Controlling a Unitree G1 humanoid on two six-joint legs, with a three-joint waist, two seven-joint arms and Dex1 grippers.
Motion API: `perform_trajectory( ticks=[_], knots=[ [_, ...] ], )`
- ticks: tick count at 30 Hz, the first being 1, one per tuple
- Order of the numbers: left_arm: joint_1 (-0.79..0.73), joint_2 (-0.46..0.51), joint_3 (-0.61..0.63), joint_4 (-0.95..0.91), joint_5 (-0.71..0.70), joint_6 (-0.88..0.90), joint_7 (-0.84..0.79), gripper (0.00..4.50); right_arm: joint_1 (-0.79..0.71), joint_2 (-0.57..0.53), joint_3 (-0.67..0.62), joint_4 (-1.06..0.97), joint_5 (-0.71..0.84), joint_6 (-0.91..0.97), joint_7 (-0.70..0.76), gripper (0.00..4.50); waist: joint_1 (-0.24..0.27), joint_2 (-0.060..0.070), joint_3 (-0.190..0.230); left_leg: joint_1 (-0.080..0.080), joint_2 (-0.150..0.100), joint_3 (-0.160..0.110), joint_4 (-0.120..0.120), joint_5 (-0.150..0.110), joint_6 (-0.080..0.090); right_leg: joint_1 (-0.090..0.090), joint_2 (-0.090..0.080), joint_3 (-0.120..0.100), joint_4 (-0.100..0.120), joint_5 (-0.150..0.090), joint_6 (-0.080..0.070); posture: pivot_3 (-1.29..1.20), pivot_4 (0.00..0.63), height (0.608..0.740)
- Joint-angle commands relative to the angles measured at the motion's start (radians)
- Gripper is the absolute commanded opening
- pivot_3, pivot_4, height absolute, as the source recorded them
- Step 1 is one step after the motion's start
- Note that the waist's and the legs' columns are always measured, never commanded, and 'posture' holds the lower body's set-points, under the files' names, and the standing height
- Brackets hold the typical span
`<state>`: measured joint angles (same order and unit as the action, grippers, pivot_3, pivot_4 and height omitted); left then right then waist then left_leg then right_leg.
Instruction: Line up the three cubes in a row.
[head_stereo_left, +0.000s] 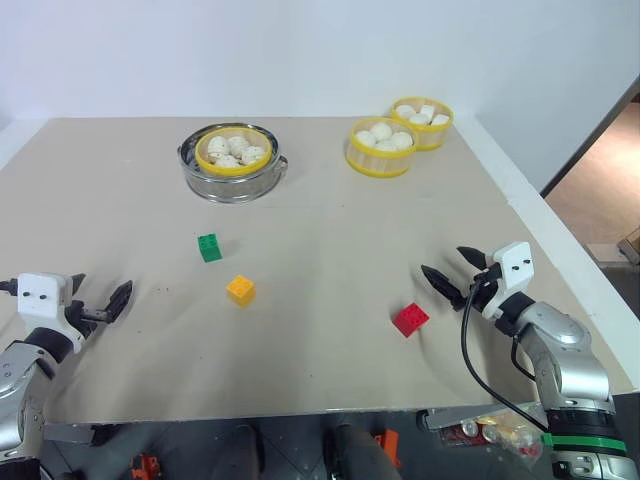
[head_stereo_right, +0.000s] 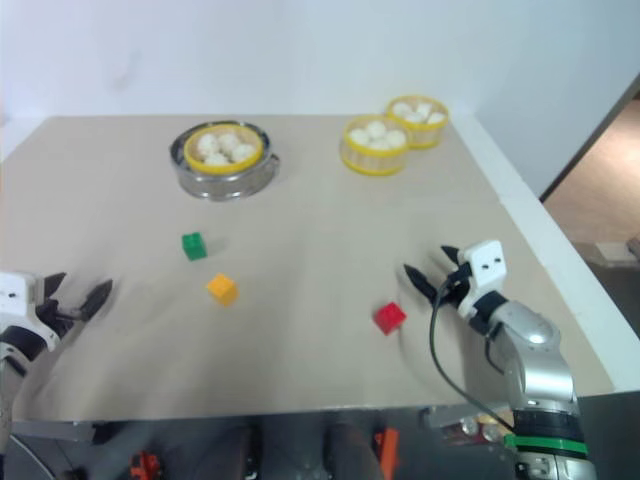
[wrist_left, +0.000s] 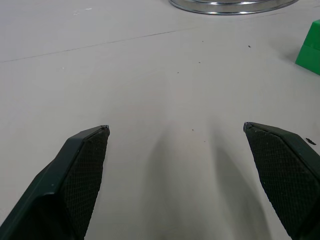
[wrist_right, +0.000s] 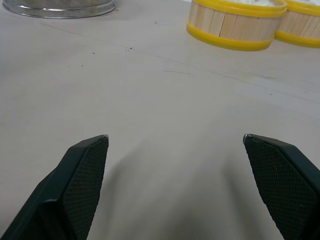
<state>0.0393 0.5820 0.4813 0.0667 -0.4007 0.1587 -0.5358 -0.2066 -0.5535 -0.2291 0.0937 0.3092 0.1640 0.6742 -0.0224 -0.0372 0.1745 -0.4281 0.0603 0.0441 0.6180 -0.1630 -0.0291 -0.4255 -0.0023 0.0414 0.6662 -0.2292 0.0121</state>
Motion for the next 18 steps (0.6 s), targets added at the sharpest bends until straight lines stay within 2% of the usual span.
perform_trajectory(
  ticks=[1,4,18],
  knots=[
    [-0.005,0.013,0.038,-0.029,-0.035,-0.008,-0.022,4.47,-0.009,-0.009,-0.02,-0.015,0.015,-0.013,0.007,4.5,0.0,0.0,0.0,0.0,0.0,0.0,0.0,0.0,0.0,0.0,0.0,0.0,0.0,0.0,0.0,0.0,0.15,0.74],
    [-0.003,0.005,0.051,-0.016,-0.074,-0.008,-0.053,4.47,-0.006,-0.007,-0.014,-0.027,0.025,0.004,0.013,4.5,0.0,0.0,0.0,0.0,0.0,0.0,0.0,0.0,0.0,0.0,0.0,0.0,0.0,0.0,0.0,0.0,0.15,0.74],
    [0.004,0.016,0.067,-0.008,-0.059,-0.008,-0.031,4.47,-0.013,-0.004,-0.001,-0.027,0.009,-0.004,0.007,4.5,0.0,0.0,0.0,0.0,0.0,0.001,0.0,0.0,0.0,0.0,0.0,0.001,0.0,0.0,0.0,0.0,0.15,0.74]
  ],
)
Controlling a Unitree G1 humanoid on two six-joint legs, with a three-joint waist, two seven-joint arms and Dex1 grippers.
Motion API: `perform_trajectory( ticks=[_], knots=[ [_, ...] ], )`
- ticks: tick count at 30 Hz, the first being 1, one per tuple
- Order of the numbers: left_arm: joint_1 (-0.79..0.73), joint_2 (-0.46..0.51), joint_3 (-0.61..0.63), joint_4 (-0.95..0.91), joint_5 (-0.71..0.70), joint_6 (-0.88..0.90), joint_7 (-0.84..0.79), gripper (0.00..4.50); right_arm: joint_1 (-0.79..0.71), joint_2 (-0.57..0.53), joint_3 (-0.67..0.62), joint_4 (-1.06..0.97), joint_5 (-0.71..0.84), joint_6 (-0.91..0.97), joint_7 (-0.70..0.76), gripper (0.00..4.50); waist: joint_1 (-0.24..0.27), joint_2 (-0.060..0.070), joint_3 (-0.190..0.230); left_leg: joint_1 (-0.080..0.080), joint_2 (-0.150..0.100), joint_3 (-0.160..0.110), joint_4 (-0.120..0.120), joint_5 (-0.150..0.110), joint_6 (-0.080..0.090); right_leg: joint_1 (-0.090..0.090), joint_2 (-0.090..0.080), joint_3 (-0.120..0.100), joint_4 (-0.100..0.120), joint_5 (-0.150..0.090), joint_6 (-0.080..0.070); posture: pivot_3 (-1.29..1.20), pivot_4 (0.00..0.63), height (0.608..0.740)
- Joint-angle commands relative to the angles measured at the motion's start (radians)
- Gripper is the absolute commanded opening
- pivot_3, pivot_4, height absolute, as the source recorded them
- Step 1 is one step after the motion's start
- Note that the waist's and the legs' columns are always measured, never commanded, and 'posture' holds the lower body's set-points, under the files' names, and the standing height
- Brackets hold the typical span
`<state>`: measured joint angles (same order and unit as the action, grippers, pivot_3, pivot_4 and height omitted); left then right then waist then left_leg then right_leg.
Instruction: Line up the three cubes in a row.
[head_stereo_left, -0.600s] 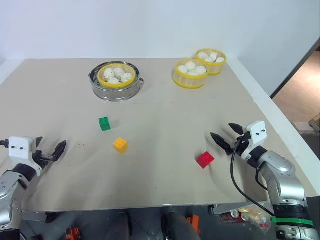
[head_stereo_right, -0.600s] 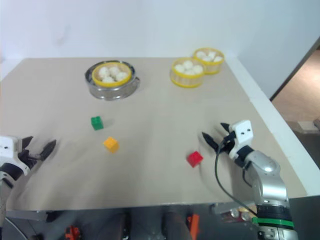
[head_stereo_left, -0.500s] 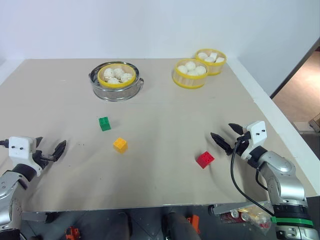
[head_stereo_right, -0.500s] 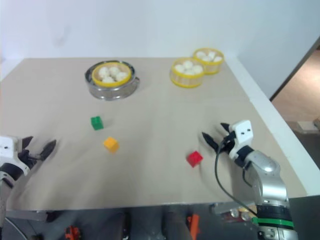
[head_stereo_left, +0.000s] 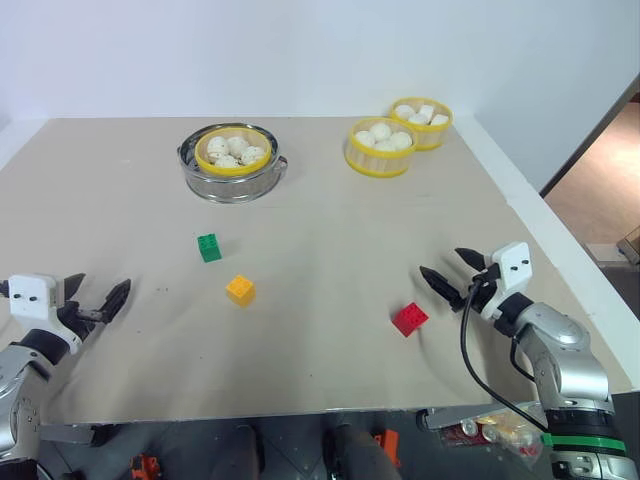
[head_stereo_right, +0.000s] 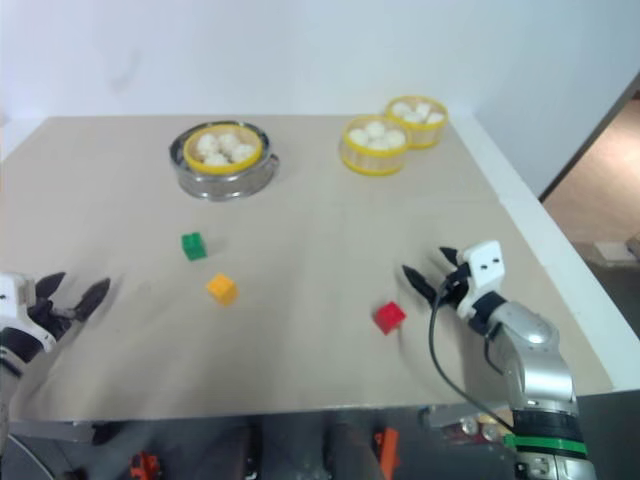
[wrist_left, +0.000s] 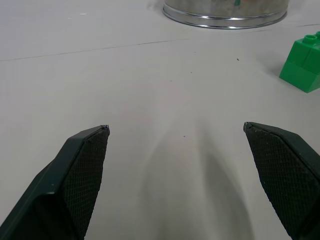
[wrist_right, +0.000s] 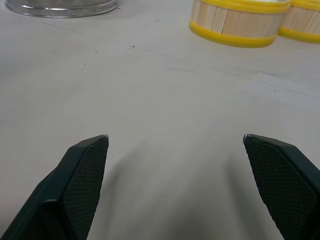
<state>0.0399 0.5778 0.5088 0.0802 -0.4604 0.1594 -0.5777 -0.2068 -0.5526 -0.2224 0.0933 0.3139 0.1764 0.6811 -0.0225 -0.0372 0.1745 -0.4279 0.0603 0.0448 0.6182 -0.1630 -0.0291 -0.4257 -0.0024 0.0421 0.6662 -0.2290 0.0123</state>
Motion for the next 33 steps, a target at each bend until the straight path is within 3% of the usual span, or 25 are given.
perform_trajectory(
  ticks=[1,8,11,16,18,23,28,33],
  knots=[
    [0.002,0.023,0.043,-0.022,0.0,-0.009,0.014,4.47,-0.013,-0.004,-0.008,-0.025,0.003,-0.021,-0.002,4.5,0.0,0.0,0.0,0.0,0.0,0.0,0.0,0.0,0.0,0.0,0.0,0.0,0.0,0.0,0.0,0.0,0.15,0.74],
    [-0.082,0.093,0.022,-0.241,-0.151,0.091,-0.083,4.47,-0.034,-0.006,-0.019,0.006,-0.002,-0.054,-0.017,4.5,0.002,-0.002,0.0,-0.001,0.001,0.0,0.0,0.0,0.0,0.0,0.0,-0.001,0.0,0.0,0.0,0.0,0.15,0.74],
    [-0.099,0.192,-0.085,-0.391,-0.215,0.182,-0.224,4.47,-0.038,-0.025,0.001,0.012,-0.006,-0.057,0.02,4.5,0.0,-0.001,0.0,-0.001,0.001,0.001,0.001,0.0,0.0,0.0,0.0,0.0,0.0,0.0,0.0,0.0,0.15,0.74],
    [-0.124,0.261,-0.315,-0.566,-0.34,0.338,-0.42,4.47,-0.039,-0.024,-0.004,0.013,-0.013,-0.064,0.006,4.5,-0.001,-0.001,0.0,0.0,0.0,0.007,0.0,-0.002,0.0,0.0,-0.001,0.004,-0.001,-0.001,0.003,0.0,0.15,0.74],
    [-0.143,0.251,-0.389,-0.582,-0.37,0.382,-0.457,4.47,-0.04,-0.025,-0.003,0.011,-0.019,-0.065,0.002,4.5,-0.002,0.0,0.0,0.001,0.0,0.007,0.0,-0.003,0.001,0.0,0.0,0.005,-0.001,-0.002,0.004,0.0,0.15,0.74],
    [-0.236,0.199,-0.561,-0.545,-0.284,0.35,-0.54,4.47,-0.04,-0.051,-0.025,-0.013,-0.015,-0.066,0.009,4.5,-0.001,0.0,0.0,0.001,0.002,0.005,0.0,-0.003,0.001,0.0,0.005,0.006,0.0,-0.002,0.003,0.0,0.15,0.74],
    [-0.332,0.12,-0.649,-0.41,-0.149,0.231,-0.59,4.47,0.051,-0.148,-0.036,-0.374,0.109,0.119,0.071,4.5,-0.001,0.004,0.001,0.001,0.001,0.005,0.001,-0.003,0.001,0.001,0.005,0.008,0.0,-0.001,0.003,0.0,0.15,0.74],
    [-0.345,0.068,-0.668,-0.376,-0.105,0.179,-0.596,4.47,0.193,-0.137,-0.061,-0.641,0.213,0.298,-0.019,4.5,0.001,0.004,0.001,0.001,0.002,0.004,0.001,-0.004,0.002,0.001,0.007,0.008,0.0,-0.002,0.004,0.0,0.15,0.74]
  ],
)
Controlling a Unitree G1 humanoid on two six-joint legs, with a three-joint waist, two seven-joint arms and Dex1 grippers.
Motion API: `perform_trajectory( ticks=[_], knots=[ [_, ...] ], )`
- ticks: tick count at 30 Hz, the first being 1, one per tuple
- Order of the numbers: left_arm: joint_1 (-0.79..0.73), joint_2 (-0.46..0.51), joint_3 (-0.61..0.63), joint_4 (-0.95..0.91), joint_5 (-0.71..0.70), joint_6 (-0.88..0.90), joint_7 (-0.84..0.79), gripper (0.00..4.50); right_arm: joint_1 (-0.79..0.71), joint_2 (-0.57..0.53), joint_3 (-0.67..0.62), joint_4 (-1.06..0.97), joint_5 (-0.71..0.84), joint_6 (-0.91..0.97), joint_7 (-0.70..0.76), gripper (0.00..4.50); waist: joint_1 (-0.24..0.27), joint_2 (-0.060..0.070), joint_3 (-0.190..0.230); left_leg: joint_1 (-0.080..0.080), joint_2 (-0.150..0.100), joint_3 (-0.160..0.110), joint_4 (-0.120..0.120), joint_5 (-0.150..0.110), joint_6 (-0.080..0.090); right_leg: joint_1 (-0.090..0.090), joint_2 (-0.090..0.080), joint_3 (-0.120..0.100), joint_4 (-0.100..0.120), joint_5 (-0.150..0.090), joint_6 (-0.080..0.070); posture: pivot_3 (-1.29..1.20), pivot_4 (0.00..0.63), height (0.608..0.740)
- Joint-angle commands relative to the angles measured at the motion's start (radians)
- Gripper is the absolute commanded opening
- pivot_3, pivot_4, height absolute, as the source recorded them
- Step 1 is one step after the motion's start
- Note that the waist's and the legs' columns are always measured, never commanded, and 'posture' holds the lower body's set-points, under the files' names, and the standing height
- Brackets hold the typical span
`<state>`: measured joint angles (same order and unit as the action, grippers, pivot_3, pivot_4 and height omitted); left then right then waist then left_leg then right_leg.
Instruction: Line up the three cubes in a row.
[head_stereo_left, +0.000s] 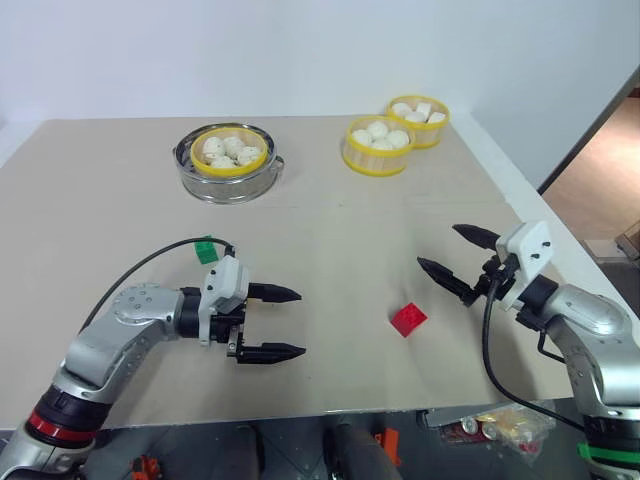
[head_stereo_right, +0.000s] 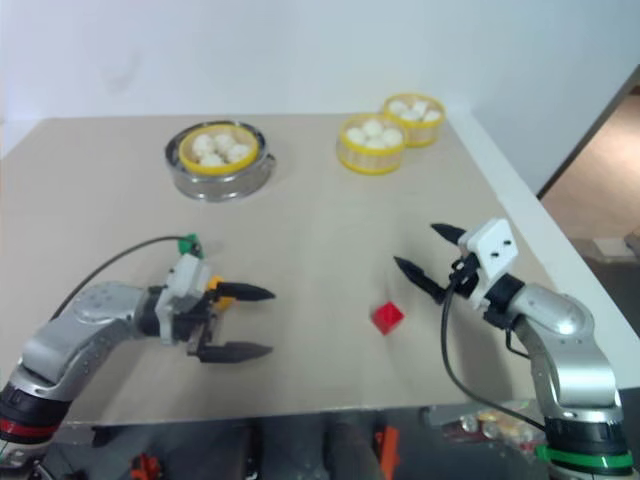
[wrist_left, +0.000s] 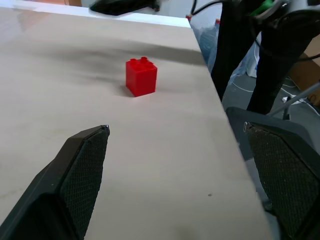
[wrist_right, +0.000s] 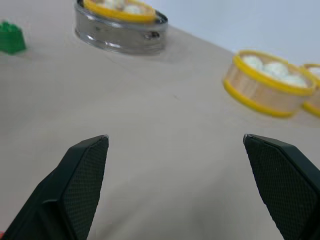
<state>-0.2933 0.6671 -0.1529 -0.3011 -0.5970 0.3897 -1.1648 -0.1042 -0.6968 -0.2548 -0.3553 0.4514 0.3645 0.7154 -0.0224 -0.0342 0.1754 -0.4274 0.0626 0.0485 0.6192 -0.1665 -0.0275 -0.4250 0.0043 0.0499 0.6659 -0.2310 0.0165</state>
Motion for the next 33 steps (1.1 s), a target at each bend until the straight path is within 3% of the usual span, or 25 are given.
perform_trajectory(
  ticks=[1,7,19,22,29,33],
  knots=[
    [-0.012,-0.029,-0.011,0.01,0.046,-0.064,-0.008,4.47,0.13,0.016,-0.022,-0.238,0.086,0.134,-0.068,4.5,0.001,0.001,0.0,-0.001,0.0,0.0,0.0,0.0,0.0,0.0,0.0,0.0,0.0,0.0,0.0,0.0,0.15,0.74],
    [-0.019,-0.065,-0.016,0.01,0.066,-0.067,0.002,4.47,0.266,0.088,0.069,-0.316,0.003,0.144,-0.173,4.5,-0.002,0.0,0.0,-0.001,-0.001,0.0,0.003,0.0,0.0,0.0,-0.001,0.0,0.0,-0.001,0.0,0.0,0.15,0.74],
    [0.004,-0.079,-0.008,-0.021,0.078,-0.067,0.045,4.47,0.256,0.116,0.129,-0.255,-0.056,0.159,-0.209,4.5,-0.002,0.0,0.0,-0.001,-0.001,0.001,0.006,0.0,0.0,0.0,-0.002,0.002,0.0,0.0,0.0,0.0,0.15,0.74],
    [0.014,-0.078,-0.011,-0.032,0.08,-0.066,0.055,4.5,0.254,0.133,0.136,-0.21,-0.064,0.151,-0.211,3.68,-0.001,0.0,0.0,-0.001,-0.001,0.001,0.005,-0.001,0.0,0.0,-0.002,0.002,0.0,0.0,0.0,0.0,0.15,0.74],
    [0.024,-0.067,-0.009,-0.047,0.084,-0.063,0.066,4.5,0.263,0.153,0.135,-0.195,-0.064,0.151,-0.205,1.27,-0.001,0.0,0.0,-0.001,-0.001,0.0,0.004,-0.001,0.001,0.0,-0.001,0.002,0.0,0.0,0.0,0.0,0.15,0.74],
    [0.033,-0.065,-0.011,-0.057,0.085,-0.057,0.075,4.5,0.274,0.146,0.143,-0.181,-0.079,0.134,-0.192,1.26,-0.001,0.0,0.0,-0.001,-0.001,0.0,0.005,-0.001,0.001,0.0,-0.001,0.002,0.0,0.0,0.0,0.0,0.15,0.74]
  ],
)
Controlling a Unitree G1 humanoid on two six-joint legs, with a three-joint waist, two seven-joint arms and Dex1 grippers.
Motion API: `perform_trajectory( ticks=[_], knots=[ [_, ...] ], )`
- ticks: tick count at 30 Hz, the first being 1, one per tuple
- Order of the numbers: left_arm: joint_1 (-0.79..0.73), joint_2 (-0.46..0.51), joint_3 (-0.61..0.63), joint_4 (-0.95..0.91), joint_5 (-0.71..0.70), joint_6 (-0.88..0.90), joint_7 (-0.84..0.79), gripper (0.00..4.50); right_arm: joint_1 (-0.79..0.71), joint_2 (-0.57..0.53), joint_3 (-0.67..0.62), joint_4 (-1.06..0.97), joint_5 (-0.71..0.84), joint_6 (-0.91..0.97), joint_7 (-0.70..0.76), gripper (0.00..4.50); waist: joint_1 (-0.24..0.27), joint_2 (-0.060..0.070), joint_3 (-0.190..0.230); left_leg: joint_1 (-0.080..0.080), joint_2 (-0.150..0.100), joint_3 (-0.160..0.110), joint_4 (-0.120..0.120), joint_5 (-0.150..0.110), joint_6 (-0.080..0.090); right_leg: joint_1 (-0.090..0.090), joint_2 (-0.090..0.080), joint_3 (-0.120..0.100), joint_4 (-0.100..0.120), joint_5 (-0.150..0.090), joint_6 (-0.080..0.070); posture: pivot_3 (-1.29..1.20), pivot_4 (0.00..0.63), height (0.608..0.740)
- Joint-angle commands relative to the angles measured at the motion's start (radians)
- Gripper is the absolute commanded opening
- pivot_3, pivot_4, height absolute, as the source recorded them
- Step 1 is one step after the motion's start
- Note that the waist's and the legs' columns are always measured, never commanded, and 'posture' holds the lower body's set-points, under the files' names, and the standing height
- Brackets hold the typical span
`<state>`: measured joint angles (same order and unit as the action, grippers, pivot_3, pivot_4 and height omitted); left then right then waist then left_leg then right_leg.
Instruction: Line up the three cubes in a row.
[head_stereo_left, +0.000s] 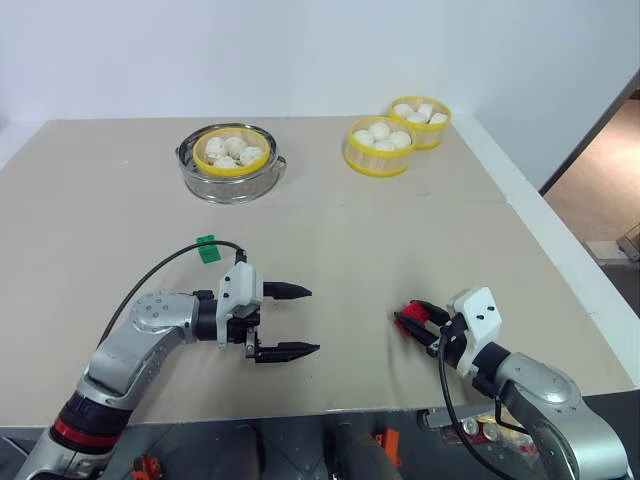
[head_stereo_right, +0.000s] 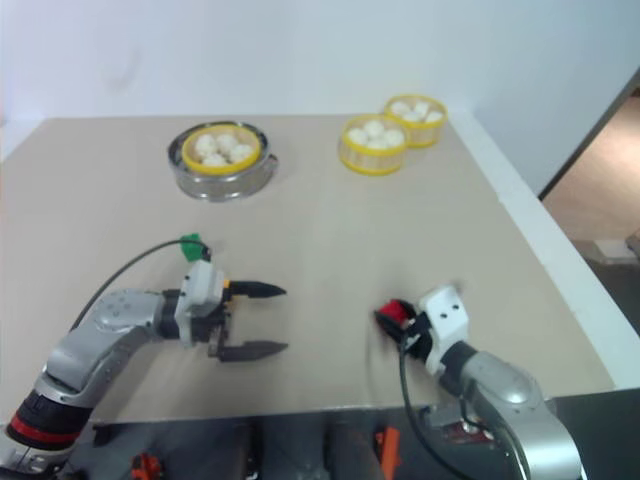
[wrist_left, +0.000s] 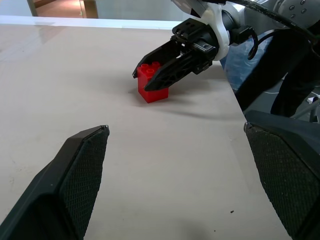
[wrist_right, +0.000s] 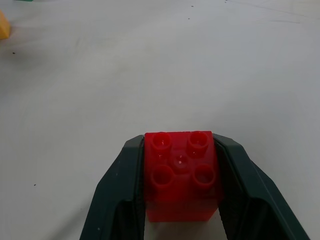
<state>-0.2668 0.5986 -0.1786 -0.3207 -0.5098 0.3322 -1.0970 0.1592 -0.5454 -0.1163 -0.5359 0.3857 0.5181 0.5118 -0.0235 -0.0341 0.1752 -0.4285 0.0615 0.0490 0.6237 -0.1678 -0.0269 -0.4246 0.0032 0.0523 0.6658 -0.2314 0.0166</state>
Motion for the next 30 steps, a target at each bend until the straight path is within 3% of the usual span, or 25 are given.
perform_trajectory(
  ticks=[1,6,11,16,21,30],
  knots=[
    [0.008,0.003,0.015,-0.039,-0.003,0.003,0.01,4.5,0.01,-0.011,0.007,0.002,-0.02,-0.026,0.017,1.26,0.0,0.0,0.0,0.0,0.0,0.0,0.0,0.0,0.0,0.0,0.0,0.0,0.0,0.0,0.0,0.0,0.15,0.74],
    [0.016,0.007,0.037,-0.038,-0.005,0.012,0.038,4.5,-0.115,-0.092,0.016,0.05,0.042,-0.039,0.192,1.26,-0.002,0.0,0.0,0.0,0.0,0.001,0.0,0.0,0.0,0.0,0.0,0.001,0.0,0.0,0.0,0.0,0.15,0.74],
    [0.054,0.029,0.112,-0.038,-0.023,0.037,0.083,4.5,-0.552,-0.155,0.208,0.376,-0.021,-0.13,0.504,1.26,-0.027,-0.002,0.003,0.003,0.0,0.0,0.002,0.0,0.0,0.001,0.003,0.003,0.0,0.003,0.0,0.0,0.15,0.74],
    [0.12,0.049,0.161,-0.087,-0.018,0.069,0.142,4.5,-0.945,-0.039,0.395,0.848,-0.148,-0.351,0.775,1.26,-0.03,-0.004,0.003,0.005,0.001,-0.006,0.0,0.001,0.001,0.001,0.009,0.004,0.0,0.005,-0.003,0.0,0.15,0.74],
    [0.189,0.026,0.25,-0.161,-0.062,0.121,0.262,4.5,-1.052,0.041,0.459,1.113,-0.241,-0.556,0.89,1.26,-0.014,-0.004,0.003,0.001,0.001,-0.01,-0.004,-0.002,0.0,-0.001,0.009,0.001,0.0,0.001,-0.001,0.0,0.15,0.74],
    [0.282,0.025,0.299,-0.229,-0.071,0.128,0.33,4.5,-1.076,0.111,0.449,1.239,-0.275,-0.655,0.952,1.26,-0.014,-0.003,0.004,-0.001,0.001,-0.009,-0.003,-0.008,-0.002,-0.001,0.008,0.003,0.001,-0.002,-0.001,0.0,0.15,0.74]
  ],
)
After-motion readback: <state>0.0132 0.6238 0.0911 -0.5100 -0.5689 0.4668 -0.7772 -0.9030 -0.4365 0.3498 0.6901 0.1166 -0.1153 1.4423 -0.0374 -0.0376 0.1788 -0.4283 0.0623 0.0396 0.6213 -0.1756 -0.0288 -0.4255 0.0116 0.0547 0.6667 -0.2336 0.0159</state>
